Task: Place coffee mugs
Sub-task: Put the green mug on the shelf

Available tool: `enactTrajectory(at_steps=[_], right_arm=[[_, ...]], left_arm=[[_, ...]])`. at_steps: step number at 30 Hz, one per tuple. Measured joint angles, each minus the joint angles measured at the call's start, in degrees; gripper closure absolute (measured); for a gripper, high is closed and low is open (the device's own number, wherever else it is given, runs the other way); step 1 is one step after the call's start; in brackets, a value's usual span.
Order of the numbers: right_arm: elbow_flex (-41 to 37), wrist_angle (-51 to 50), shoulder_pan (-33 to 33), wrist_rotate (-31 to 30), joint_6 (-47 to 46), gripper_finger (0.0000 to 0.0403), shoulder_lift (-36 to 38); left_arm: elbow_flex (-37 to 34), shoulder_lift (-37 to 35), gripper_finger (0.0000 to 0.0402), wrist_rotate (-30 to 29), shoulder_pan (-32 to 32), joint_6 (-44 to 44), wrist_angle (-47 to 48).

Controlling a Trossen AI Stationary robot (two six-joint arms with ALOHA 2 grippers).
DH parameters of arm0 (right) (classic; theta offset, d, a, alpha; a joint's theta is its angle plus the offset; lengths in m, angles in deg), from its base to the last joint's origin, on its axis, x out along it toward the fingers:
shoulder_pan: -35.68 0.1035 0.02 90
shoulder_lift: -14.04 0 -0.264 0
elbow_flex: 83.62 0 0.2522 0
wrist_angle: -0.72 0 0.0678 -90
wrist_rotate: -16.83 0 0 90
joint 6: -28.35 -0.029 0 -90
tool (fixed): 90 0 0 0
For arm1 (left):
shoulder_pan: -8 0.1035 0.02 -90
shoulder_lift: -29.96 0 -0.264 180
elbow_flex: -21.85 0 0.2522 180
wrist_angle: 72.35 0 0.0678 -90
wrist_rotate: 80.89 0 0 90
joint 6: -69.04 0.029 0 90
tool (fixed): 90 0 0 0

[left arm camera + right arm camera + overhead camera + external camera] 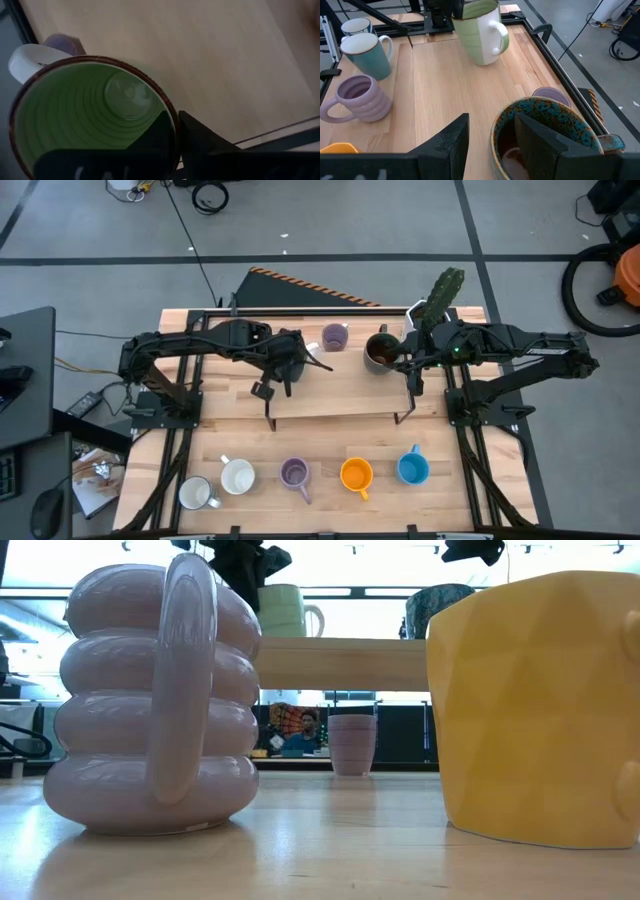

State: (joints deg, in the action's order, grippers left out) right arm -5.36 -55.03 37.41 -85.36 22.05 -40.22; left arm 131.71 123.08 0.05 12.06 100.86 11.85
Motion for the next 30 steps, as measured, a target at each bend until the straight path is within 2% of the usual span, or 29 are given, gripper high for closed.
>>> enactTrajectory(at_steps=[4,8,13,23,30], right_arm=[[0.01,0.43,0.00,0.00,0.00,0.0238,0.00],[0.01,0.42,0.00,-0.01,-0.08,0.0238,0.00],[0.01,0.41,-0.01,-0.02,0.36,0.0238,0.00],[0.01,0.55,-0.28,-0.03,0.67,0.0238,0.02],[0.01,0.96,-0.28,-0.04,0.68,0.0238,0.02]], left_arm=[[0.01,0.00,0.0372,0.54,0.01,-5.23,-0.05],[0.02,-0.11,0.0372,5.10,0.98,-9.14,-0.27],[0.63,-0.12,0.0373,5.97,2.50,-12.60,-1.14],[14.36,4.63,0.0373,10.30,4.33,-26.84,-0.43],[21.31,12.65,0.0373,10.31,4.87,-30.15,5.99]])
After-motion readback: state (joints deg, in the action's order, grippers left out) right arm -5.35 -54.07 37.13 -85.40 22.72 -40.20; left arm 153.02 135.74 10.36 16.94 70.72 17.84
